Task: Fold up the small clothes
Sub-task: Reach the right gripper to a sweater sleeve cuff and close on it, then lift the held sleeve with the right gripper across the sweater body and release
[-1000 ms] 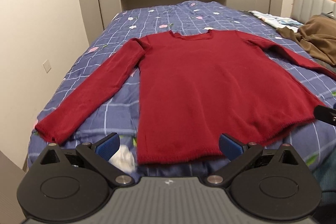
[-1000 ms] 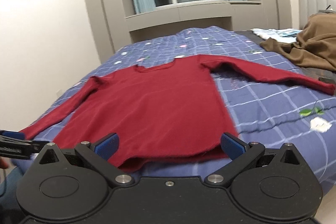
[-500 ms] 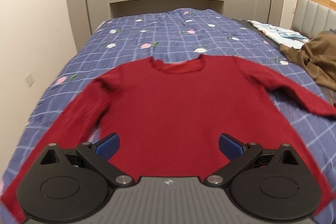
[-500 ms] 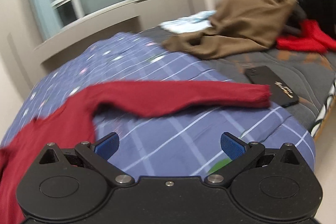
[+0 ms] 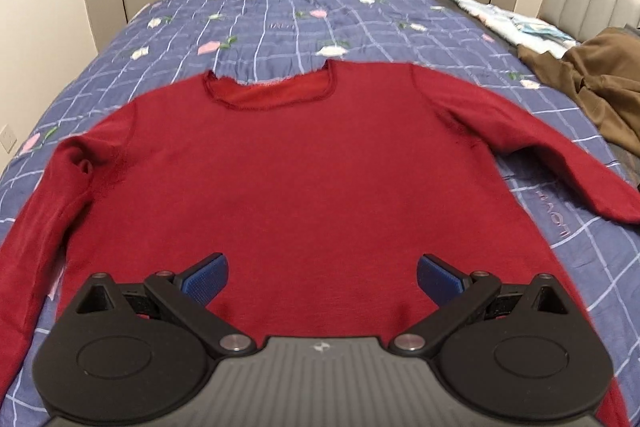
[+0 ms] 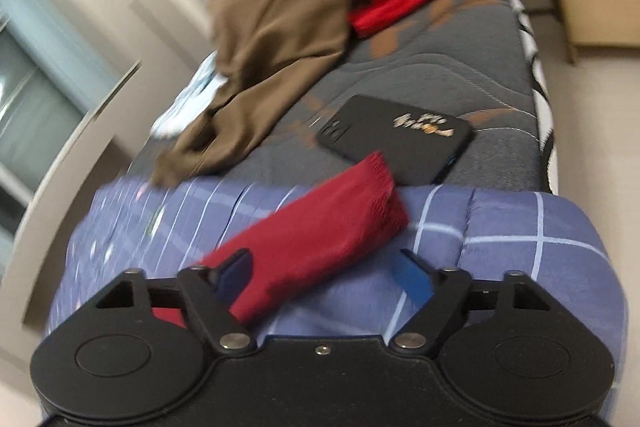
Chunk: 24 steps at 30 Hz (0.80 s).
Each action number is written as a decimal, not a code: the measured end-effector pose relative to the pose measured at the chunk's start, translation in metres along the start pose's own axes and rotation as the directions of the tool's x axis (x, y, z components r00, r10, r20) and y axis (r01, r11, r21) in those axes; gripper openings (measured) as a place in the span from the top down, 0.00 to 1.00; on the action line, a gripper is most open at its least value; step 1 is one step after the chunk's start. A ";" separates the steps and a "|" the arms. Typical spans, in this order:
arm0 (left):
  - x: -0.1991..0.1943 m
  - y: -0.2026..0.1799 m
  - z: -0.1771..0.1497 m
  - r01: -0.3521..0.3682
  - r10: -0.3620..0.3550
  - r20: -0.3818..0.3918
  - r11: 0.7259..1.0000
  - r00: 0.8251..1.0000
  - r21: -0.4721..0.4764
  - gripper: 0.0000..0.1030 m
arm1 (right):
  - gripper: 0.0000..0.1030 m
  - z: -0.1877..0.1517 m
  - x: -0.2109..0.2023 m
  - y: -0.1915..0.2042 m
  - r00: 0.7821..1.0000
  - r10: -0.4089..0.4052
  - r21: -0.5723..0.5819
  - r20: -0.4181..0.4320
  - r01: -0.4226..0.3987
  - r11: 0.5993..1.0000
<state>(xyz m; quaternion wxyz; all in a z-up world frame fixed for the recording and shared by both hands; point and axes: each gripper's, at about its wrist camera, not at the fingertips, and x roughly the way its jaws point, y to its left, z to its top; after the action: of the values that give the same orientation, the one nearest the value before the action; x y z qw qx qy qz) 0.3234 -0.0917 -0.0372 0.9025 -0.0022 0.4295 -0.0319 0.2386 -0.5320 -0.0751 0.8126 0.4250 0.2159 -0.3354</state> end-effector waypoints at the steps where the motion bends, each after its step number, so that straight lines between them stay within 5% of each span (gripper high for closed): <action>1: 0.002 0.003 0.001 0.001 -0.001 -0.004 1.000 1.000 -0.007 0.00 | 0.34 0.002 0.001 -0.001 1.000 -0.009 0.034 0.018 0.008 0.999; 6: 0.011 0.024 0.013 -0.002 0.003 0.004 0.999 1.000 -0.040 0.00 | 0.76 0.006 0.010 0.003 0.995 -0.076 0.088 0.058 0.070 0.994; 9: 0.016 0.035 0.022 -0.007 0.009 0.021 0.998 1.000 -0.063 0.00 | 0.91 0.006 0.013 0.009 0.993 -0.094 0.074 0.077 0.088 0.993; 17: 0.030 0.080 0.062 0.125 -0.125 0.016 0.963 0.992 -0.240 0.01 | 0.93 0.024 0.006 0.086 0.983 0.076 -0.134 0.168 -0.054 0.990; 20: 0.022 0.101 0.075 0.185 -0.168 0.084 0.939 0.982 -0.288 0.01 | 0.93 0.023 0.002 0.143 0.964 0.205 -0.265 0.167 -0.156 0.951; 24: 0.008 0.127 0.088 0.230 -0.185 0.161 0.914 0.969 -0.333 0.01 | 0.93 0.003 -0.001 0.225 0.922 0.377 -0.421 0.089 -0.309 0.853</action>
<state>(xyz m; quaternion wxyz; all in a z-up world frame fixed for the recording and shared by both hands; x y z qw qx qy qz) 0.4039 0.0325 0.0084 0.9045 -0.2102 0.3676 -0.0507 0.4027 -0.4407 0.0498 0.9439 0.2524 0.1306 -0.1682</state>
